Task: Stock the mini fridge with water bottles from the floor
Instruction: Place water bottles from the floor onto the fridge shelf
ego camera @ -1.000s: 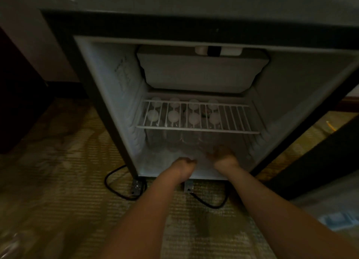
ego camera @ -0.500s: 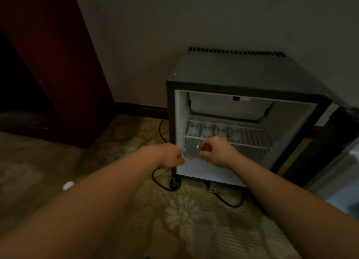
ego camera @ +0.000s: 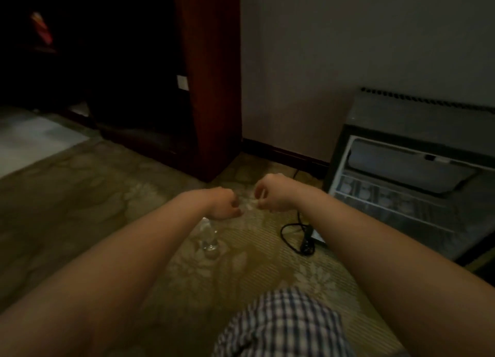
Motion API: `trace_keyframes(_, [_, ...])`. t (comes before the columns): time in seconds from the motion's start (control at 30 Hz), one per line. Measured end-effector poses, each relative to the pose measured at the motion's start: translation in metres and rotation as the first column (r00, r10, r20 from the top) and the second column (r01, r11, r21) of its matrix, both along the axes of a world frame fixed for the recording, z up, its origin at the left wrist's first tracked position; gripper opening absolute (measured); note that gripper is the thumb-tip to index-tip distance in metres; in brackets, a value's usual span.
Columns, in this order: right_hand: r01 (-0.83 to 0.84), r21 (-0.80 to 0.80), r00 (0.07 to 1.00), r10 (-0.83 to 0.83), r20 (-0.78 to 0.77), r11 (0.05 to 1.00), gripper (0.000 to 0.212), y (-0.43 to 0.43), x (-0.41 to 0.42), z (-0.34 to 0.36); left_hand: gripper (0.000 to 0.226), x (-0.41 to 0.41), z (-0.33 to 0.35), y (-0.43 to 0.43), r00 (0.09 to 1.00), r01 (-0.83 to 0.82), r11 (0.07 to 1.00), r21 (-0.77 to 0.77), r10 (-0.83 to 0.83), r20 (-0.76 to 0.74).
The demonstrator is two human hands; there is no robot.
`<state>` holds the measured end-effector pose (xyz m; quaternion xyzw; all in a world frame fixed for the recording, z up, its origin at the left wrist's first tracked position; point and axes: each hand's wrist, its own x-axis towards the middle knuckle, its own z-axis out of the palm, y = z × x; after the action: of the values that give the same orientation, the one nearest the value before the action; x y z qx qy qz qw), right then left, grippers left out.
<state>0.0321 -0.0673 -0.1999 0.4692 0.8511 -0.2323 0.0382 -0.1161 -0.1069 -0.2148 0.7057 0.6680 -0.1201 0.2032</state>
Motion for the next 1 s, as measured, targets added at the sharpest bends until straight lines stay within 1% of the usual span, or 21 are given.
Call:
trace_keyframes(0.1, [-0.082,-0.001,0.995,0.082,0.055,0.997,0.027,-0.005,-0.045,-0.006,0.040,-0.041,-0.020,-0.013,0.993,-0.112,0.993,-0.027,0.113,0.027])
trace_keyframes(0.17, [-0.117,-0.008,0.990,0.118,0.072,0.993,0.027,-0.003,-0.075,-0.014,0.038,-0.068,-0.034,-0.021,0.979,-0.181,0.982,-0.049,0.185,0.082])
trace_keyframes(0.27, [-0.164,-0.021,0.980,0.166,0.112,0.986,0.029,0.004,-0.113,-0.031,0.036,-0.103,-0.062,-0.028,0.937,-0.288,0.953,-0.090,0.300,0.177])
trace_keyframes(0.37, [-0.219,-0.021,0.958,0.219,0.187,0.975,0.028,0.017,-0.143,-0.057,0.035,-0.126,-0.095,-0.027,0.896,-0.365,0.926,-0.098,0.378,0.235])
trace_keyframes(0.47, [-0.256,-0.030,0.936,0.256,0.241,0.966,0.032,0.034,-0.162,-0.089,0.030,-0.138,-0.133,-0.021,0.827,-0.455,0.885,-0.104,0.463,0.318])
trace_keyframes(0.57, [-0.258,-0.035,0.932,0.259,0.254,0.965,0.039,0.052,-0.168,-0.121,0.027,-0.141,-0.171,-0.011,0.726,-0.549,0.827,-0.121,0.543,0.422])
trace_keyframes(0.77, [-0.266,-0.051,0.927,0.270,0.260,0.963,0.045,0.085,-0.174,-0.190,0.047,-0.127,-0.220,0.018,0.581,-0.612,0.773,-0.167,0.582,0.568])
trace_keyframes(0.83, [-0.266,-0.058,0.933,0.272,0.235,0.962,0.051,0.091,-0.178,-0.208,0.053,-0.124,-0.236,0.025,0.565,-0.615,0.773,-0.156,0.569,0.598])
trace_keyframes(0.93, [-0.236,-0.052,0.945,0.242,0.221,0.970,0.059,0.093,-0.179,-0.230,0.062,-0.122,-0.260,0.036,0.483,-0.639,0.751,-0.168,0.562,0.672])
trace_keyframes(1.0, [-0.206,-0.042,0.958,0.211,0.197,0.978,0.060,0.092,-0.181,-0.240,0.067,-0.121,-0.268,0.041,0.458,-0.645,0.742,-0.183,0.567,0.684])
